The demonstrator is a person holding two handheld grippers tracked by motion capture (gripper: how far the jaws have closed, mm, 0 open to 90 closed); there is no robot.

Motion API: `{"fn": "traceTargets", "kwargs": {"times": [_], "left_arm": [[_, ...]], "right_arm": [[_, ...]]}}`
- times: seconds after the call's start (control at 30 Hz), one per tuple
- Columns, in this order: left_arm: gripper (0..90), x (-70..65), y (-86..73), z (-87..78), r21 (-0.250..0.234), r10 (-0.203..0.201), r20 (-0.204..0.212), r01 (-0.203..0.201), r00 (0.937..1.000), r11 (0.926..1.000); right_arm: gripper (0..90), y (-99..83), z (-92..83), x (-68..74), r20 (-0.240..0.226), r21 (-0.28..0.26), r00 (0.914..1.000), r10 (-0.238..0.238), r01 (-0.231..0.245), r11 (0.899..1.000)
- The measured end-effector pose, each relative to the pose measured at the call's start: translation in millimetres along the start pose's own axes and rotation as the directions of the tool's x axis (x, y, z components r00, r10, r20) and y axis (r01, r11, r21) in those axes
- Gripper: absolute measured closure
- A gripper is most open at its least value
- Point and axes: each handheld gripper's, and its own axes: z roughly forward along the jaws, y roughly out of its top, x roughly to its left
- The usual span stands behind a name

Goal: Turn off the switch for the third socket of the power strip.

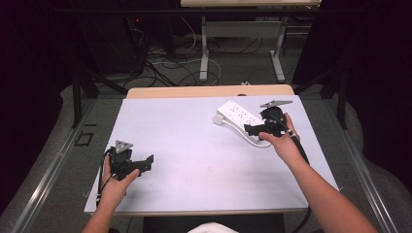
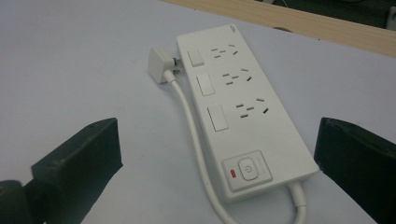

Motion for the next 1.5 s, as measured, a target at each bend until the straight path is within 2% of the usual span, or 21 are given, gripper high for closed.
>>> {"fn": "traceTargets", "kwargs": {"times": [0.23,0.43,0.53,0.73,0.83,1.0,1.07,1.2,1.3,1.5], "left_arm": [[0.2,0.5,0.3,-1.2,-0.007,-0.002,0.002,0.002,1.0000,1.0000],[0.2,0.0,0.4,-1.3,-0.014,-0.005,0.002,0.005,1.0000,0.9999],[0.2,-0.2,0.4,-1.6,-0.016,-0.006,0.001,0.006,1.0000,0.9999],[0.2,-0.3,0.4,-1.7,-0.017,-0.005,-0.001,0.005,1.0000,0.9999],[0.2,-0.3,0.4,-2.0,-0.019,-0.007,-0.002,0.006,1.0000,0.9998],[0.2,-0.4,0.4,-2.0,-0.019,-0.006,-0.003,0.006,1.0000,0.9998],[0.2,-0.6,0.4,-2.0,-0.020,-0.007,-0.003,0.007,1.0000,0.9998],[0.2,-0.7,0.3,-2.0,-0.019,-0.007,-0.003,0.007,1.0000,0.9998],[0.3,-0.5,0.1,-1.5,-0.016,-0.006,-0.001,0.006,1.0000,0.9998],[0.2,-0.8,-0.1,-1.2,-0.015,-0.004,0.002,0.004,1.0000,0.9999]], "right_arm": [[1.0,-10.9,-8.2,3.3,0.002,-0.003,0.9997,-0.022,0.022,1.000],[1.0,-22.2,-15.2,4.5,-0.010,-0.004,0.9999,-0.010,0.010,1.000],[1.0,-28.0,-18.6,4.7,-0.002,-0.012,0.9996,-0.027,0.027,1.000],[1.0,-40.8,-26.8,3.9,-0.006,-0.020,0.9998,-0.018,0.018,1.000],[1.0,-48.5,-30.9,2.8,0.009,-0.023,0.9998,-0.019,0.019,1.000],[1.0,-63.3,-36.7,-1.4,0.011,-0.041,0.9998,0.018,-0.017,0.999],[1.0,-68.5,-37.6,-3.1,0.013,-0.046,0.9995,0.030,-0.029,0.999],[1.0,-79.4,-38.1,-6.7,0.041,-0.042,0.9989,0.023,-0.022,0.999],[1.0,-85.2,-37.8,-7.9,0.039,-0.041,0.9985,0.039,-0.037,0.998],[1.0,-91.4,-34.9,-8.8,0.053,-0.032,0.9982,0.025,-0.024,0.999]]}}
